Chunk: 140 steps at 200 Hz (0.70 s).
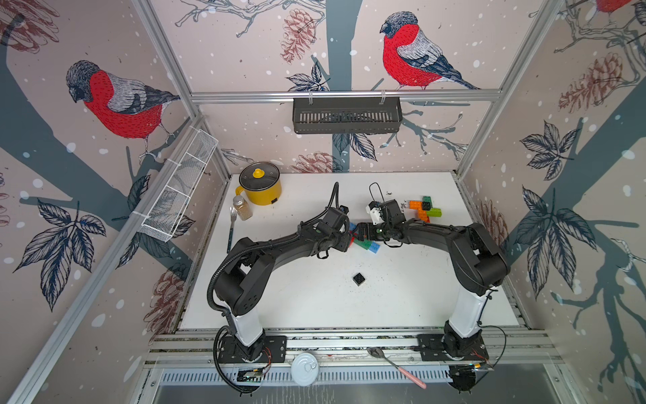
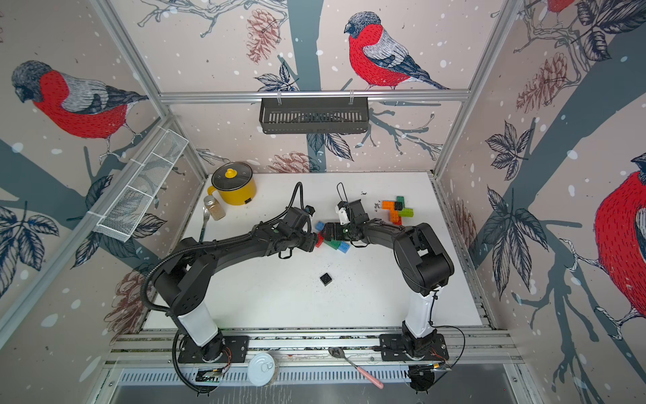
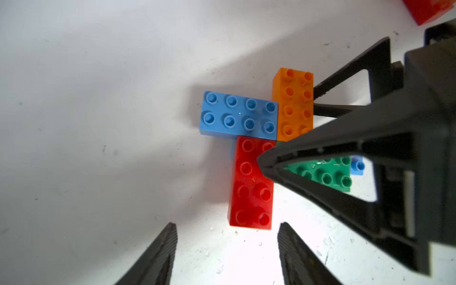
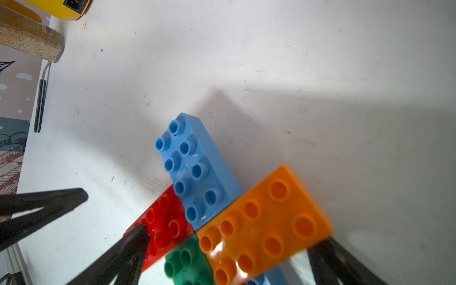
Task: Assemble a small pinwheel with lego
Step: Assemble the lego brick with the lego brick, then pick up the lego brick from the center of the board.
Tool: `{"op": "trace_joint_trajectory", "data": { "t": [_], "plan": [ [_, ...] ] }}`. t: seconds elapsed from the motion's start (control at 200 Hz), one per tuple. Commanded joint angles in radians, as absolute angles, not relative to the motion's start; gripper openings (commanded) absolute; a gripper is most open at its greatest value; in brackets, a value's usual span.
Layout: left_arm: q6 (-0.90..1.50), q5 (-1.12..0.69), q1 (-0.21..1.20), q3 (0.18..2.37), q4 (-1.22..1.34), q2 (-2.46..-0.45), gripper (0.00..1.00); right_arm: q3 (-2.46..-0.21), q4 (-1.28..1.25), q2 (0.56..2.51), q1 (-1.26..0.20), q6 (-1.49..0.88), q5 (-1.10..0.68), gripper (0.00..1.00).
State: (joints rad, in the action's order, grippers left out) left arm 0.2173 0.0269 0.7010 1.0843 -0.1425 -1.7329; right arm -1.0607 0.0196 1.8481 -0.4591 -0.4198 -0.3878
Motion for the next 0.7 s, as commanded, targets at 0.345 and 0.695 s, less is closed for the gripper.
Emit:
{"op": "trace_joint_trajectory", "data": {
  "t": [0.345, 0.695],
  "plan": [
    [0.390, -0.167, 0.682, 0.753, 0.058, -1.221, 0.98, -0.915, 0.177, 1.499, -0.549, -0.411, -0.279, 1.00],
    [0.551, -0.196, 0.680, 0.461, 0.178, -0.920, 0.97, -0.787, 0.278, 1.435, -0.850, -0.481, -0.063, 0.87]
  ]
}}
